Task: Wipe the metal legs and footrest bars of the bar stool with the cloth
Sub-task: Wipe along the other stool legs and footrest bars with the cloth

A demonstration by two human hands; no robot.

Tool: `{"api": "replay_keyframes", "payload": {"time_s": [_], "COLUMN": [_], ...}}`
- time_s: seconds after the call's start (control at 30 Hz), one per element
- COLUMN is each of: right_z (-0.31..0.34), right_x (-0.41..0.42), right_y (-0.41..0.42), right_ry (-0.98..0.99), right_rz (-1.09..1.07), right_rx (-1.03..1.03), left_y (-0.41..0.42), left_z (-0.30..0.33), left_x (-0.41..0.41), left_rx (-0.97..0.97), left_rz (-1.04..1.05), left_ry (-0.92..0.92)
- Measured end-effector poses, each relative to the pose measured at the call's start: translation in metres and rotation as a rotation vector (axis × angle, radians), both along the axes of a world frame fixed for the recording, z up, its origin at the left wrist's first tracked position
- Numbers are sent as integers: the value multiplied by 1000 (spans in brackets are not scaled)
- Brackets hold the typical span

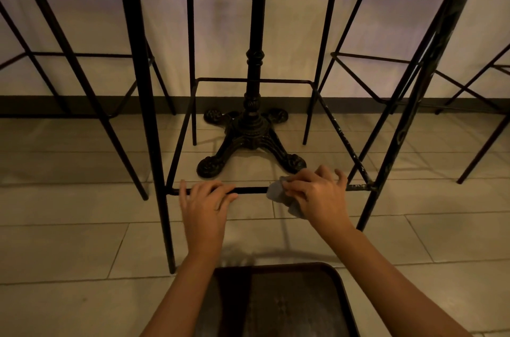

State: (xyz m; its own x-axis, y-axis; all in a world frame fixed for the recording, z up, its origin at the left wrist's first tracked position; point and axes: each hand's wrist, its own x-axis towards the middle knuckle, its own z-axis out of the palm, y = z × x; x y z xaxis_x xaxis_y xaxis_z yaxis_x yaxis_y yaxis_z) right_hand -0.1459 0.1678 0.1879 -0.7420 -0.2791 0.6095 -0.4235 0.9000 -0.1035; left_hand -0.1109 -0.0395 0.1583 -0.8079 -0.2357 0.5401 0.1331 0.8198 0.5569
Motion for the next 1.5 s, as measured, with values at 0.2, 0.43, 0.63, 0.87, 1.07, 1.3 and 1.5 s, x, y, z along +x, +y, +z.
{"api": "replay_keyframes", "payload": {"time_s": [0.2,0.43,0.63,0.87,1.07,1.3,1.5], "right_z": [0,5,4,-5,-10,-7,1], "right_x": [1,5,7,2,-1,9,10], "right_y": [0,-24,16,6,12,45,24], "right_ry": [-43,-125,-112,-59,-49,-59,-47], "right_rz": [-58,-51,-131,-94,-53,-195,-179], "right_rx": [-23,40,44,-32,-2,32,127], "left_y": [15,16,15,16,16,17,42], "left_z": [-1,-2,-2,-1,-1,3,10], "left_x": [-5,-6,-6,-5,-5,-6,-8], "left_rx": [81,96,105,107,96,59,-45], "left_rz": [-45,-51,-57,-46,-43,-17,-46], "left_ry": [-25,-18,-9,-14,-16,-61,-100]}}
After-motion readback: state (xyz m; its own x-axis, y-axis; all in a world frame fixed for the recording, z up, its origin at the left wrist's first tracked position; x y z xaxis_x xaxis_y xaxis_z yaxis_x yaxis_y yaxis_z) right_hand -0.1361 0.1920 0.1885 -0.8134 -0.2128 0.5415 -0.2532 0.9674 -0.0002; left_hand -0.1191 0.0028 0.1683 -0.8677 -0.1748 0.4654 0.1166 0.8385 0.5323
